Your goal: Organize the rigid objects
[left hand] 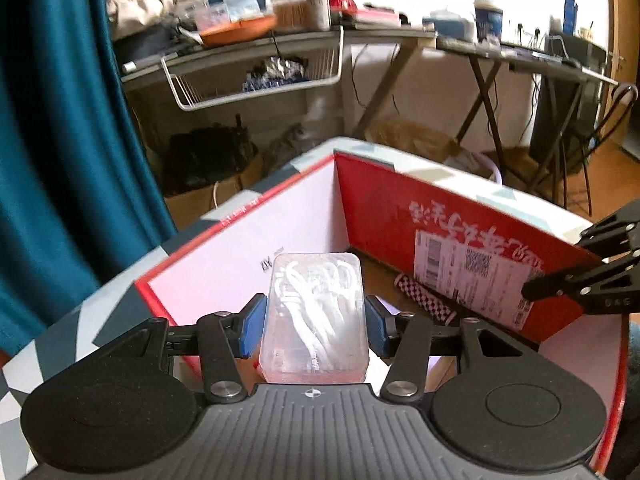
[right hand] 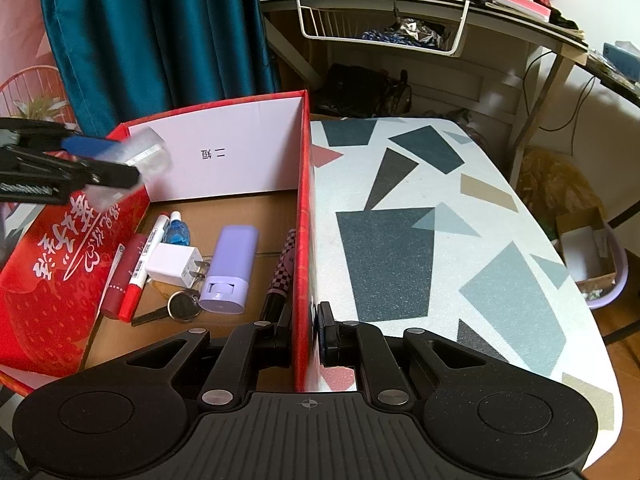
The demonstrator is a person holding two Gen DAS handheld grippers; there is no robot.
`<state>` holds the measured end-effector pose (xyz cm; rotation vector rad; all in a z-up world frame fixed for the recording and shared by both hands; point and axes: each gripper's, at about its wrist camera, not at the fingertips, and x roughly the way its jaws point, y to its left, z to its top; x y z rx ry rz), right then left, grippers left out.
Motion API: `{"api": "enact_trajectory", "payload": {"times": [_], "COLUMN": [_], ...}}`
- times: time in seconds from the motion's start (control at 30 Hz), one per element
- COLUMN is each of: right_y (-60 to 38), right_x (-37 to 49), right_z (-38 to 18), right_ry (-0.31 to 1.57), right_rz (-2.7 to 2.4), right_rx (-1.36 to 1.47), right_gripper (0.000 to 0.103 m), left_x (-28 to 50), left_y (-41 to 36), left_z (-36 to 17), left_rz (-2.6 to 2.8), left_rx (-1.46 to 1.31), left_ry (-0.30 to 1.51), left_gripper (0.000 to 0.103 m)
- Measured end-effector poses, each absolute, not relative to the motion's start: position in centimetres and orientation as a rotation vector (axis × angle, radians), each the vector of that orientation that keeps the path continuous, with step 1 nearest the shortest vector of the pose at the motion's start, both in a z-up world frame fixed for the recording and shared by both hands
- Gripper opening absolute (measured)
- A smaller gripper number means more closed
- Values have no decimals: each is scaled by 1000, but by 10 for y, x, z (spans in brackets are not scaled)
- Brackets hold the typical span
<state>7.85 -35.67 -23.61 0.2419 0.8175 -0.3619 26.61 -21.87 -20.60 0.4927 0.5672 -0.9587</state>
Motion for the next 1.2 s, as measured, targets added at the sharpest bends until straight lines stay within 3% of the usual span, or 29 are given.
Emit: {"api": "enact_trajectory", "payload": {"times": [0.33, 0.4, 0.73, 0.8, 1.0, 1.2], "right_y": [-357, -356, -355, -354, -348, -333], "right_x": [78, 78, 77, 75, 69, 62], "right_z": [-236, -236, -230, -224, -197, -147], "right_ry": [815, 815, 808, 801, 747, 646], "right_rz": [-356, -357, -366, -366, -367, -342], "right_rx": [246, 245, 248, 240, 225, 206], "right_gripper": [10, 10, 10, 11, 15, 36], "left_x": [278, 277, 271, 268, 250, 217], "left_y": [-224, -216, -181, -173, -141, -113], "left_z": [-207, -202, -182, -175, -140, -96], "left_rz": [-936, -928, -861, -841, -725, -551], "left_rx": [496, 492, 482, 460, 349, 291], "left_ry": [593, 586, 557, 545, 519, 488], "left_gripper": [59, 67, 86, 96, 103, 103]}}
